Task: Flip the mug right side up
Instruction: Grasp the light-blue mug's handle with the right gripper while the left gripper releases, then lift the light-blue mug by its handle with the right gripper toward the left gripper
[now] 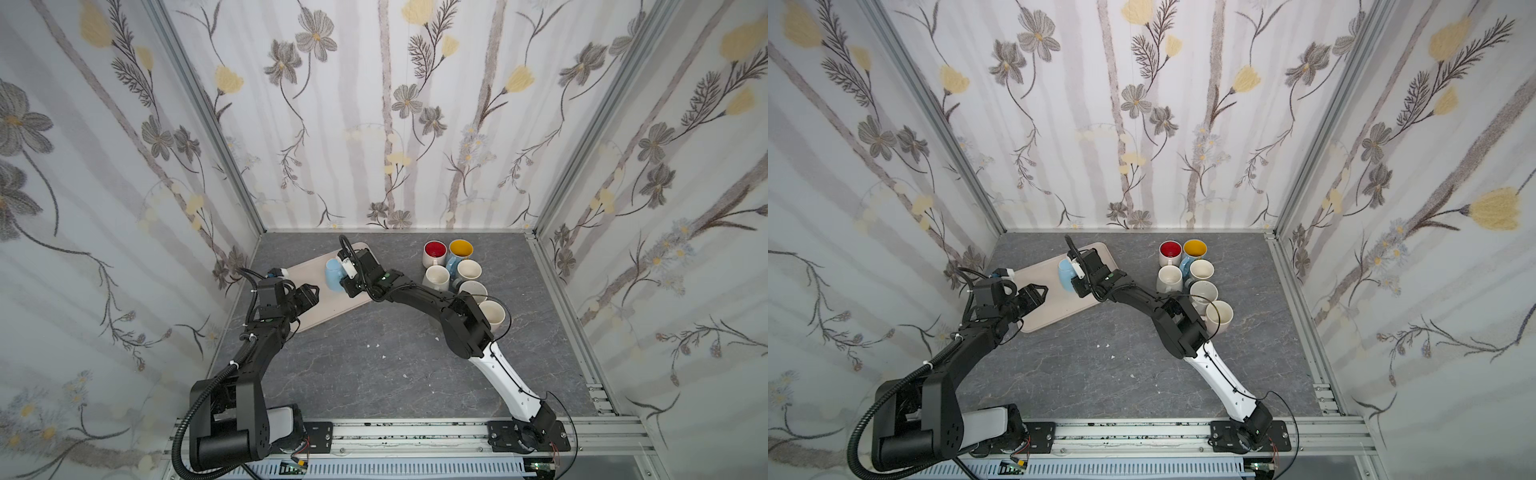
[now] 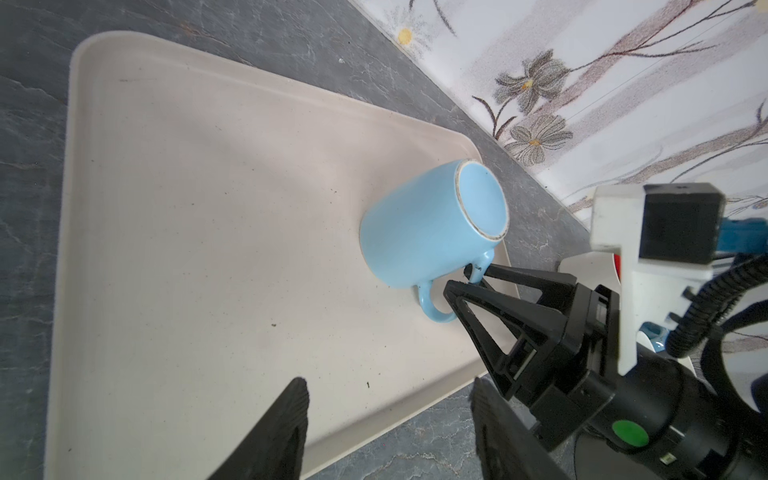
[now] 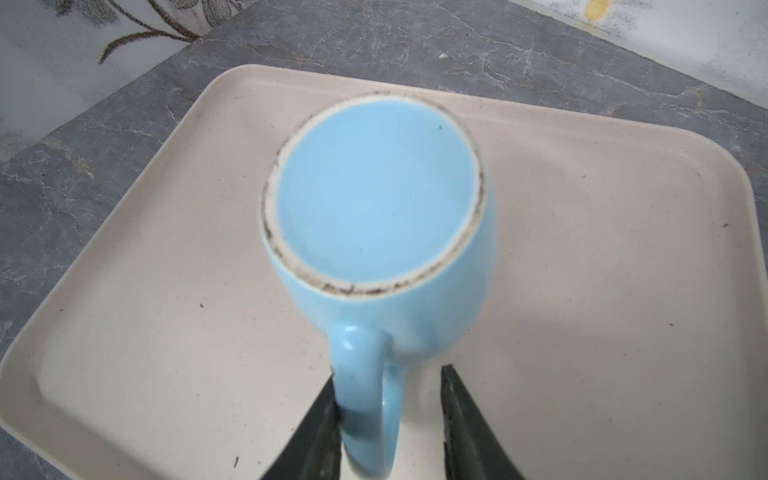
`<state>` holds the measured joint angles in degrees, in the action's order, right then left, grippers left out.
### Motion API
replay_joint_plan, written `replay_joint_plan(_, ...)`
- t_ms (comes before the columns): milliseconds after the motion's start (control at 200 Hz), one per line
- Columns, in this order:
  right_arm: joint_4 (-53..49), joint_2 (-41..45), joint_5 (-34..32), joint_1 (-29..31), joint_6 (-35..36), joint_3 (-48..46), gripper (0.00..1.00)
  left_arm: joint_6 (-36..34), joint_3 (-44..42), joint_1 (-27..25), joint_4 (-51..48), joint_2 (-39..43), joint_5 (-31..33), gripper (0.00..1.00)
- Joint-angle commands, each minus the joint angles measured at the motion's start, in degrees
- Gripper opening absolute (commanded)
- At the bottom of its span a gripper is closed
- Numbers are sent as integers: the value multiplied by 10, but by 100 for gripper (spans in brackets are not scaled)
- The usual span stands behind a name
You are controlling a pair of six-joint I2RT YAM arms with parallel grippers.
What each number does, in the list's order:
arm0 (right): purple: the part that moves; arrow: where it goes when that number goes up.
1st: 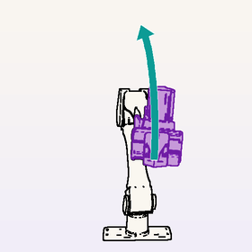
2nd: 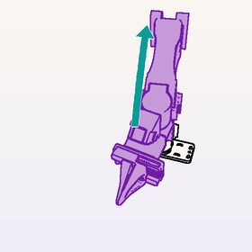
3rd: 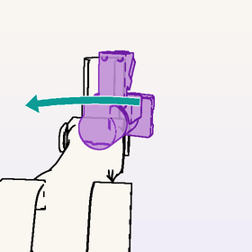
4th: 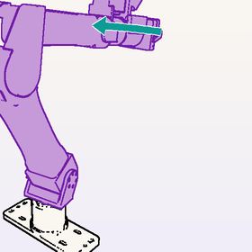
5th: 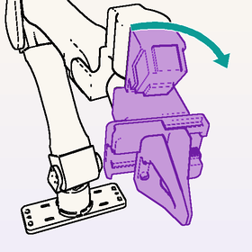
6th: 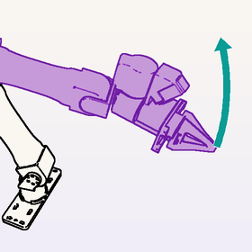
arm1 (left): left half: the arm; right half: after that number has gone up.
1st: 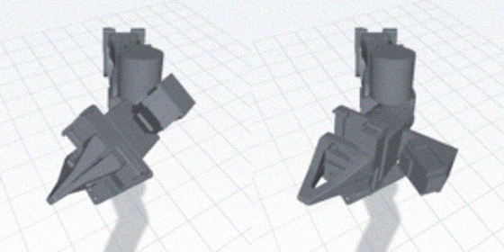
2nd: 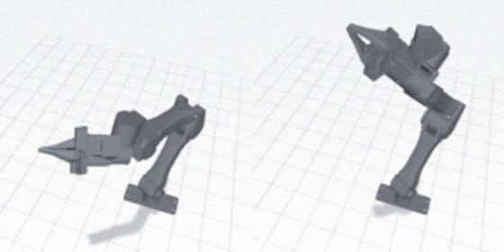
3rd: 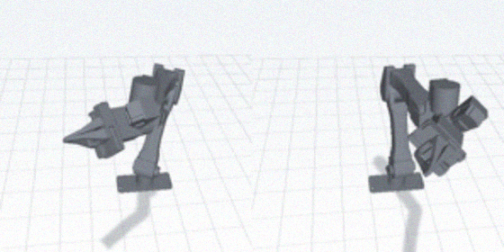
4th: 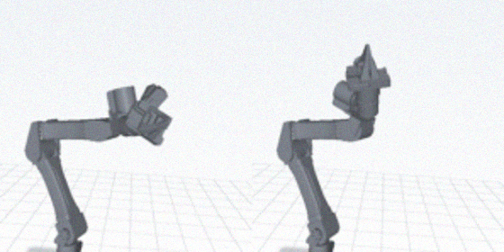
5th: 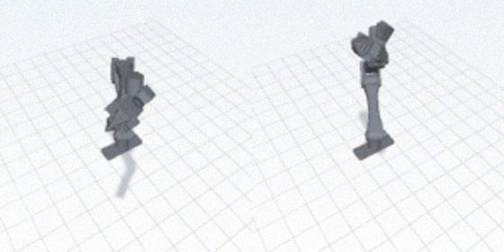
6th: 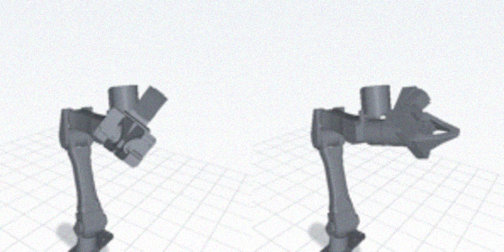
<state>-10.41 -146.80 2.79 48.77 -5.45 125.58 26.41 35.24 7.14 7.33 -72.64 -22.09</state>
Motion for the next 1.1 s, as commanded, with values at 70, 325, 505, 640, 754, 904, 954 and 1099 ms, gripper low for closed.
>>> replay_joint_plan(70, 13, -7, -15, -1, 21, 10, 33, -10, -4, 2, -3, 3, 0, 62)
replay_joint_plan(325, -5, 10, -22, 4, 45, 8, 5, -2, -11, 1, 1, 17, -15, 62)
replay_joint_plan(505, -1, 42, -29, 10, 55, -11, 0, 32, -45, -6, 36, 37, -34, 61)
replay_joint_plan(640, 24, 82, -31, 10, 33, -47, 0, 60, -77, -30, 65, 54, -39, 60)
replay_joint_plan(754, 73, 125, -29, 9, 6, -103, 0, 93, -106, -55, 110, 69, -45, 60)
replay_joint_plan(904, 158, 181, -6, -1, -55, -184, 0, 144, -144, -72, 188, 91, -58, 60)
replay_joint_plan(954, 189, 199, 7, -6, -86, -211, 0, 168, -155, -74, 220, 97, -65, 60)
replay_joint_plan(1099, 297, 258, 47, -14, -169, -301, 0, 244, -177, -83, 321, 95, -89, 60)
